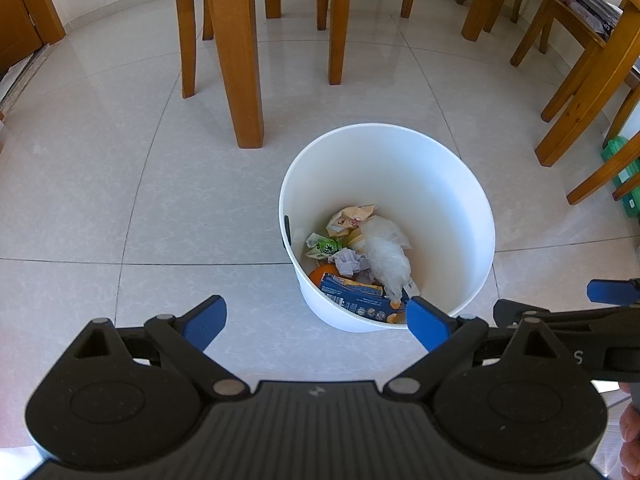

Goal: Organize objects

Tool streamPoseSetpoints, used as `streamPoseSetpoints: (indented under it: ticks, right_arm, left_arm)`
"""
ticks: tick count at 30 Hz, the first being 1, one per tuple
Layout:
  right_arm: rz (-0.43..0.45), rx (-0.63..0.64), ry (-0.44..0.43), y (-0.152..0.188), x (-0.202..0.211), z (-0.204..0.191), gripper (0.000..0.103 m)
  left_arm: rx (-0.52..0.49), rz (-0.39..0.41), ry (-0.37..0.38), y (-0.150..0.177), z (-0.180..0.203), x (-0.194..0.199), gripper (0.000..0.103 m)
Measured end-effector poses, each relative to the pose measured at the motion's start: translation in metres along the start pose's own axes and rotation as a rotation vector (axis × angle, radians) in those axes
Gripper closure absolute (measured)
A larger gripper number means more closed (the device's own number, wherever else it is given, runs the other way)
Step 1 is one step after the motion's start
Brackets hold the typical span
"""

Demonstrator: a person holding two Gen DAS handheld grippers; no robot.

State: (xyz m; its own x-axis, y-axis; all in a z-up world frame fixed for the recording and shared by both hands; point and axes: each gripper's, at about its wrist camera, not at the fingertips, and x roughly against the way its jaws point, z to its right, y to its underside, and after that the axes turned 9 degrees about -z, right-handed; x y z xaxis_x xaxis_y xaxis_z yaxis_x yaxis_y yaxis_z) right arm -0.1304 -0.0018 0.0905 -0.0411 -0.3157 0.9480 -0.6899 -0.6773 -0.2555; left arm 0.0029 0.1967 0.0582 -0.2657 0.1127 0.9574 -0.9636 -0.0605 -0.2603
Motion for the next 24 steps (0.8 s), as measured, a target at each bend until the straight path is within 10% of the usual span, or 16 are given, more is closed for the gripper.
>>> streamPoseSetpoints:
  ticks: [24]
  right_arm:
    - [0.001,-0.002,0.001,-0.0018,0.0001,-0.0014,0.000]
  left_arm:
    - [0.004,0.003,0.014,-0.0026,-0.0011,0.0021,0.007]
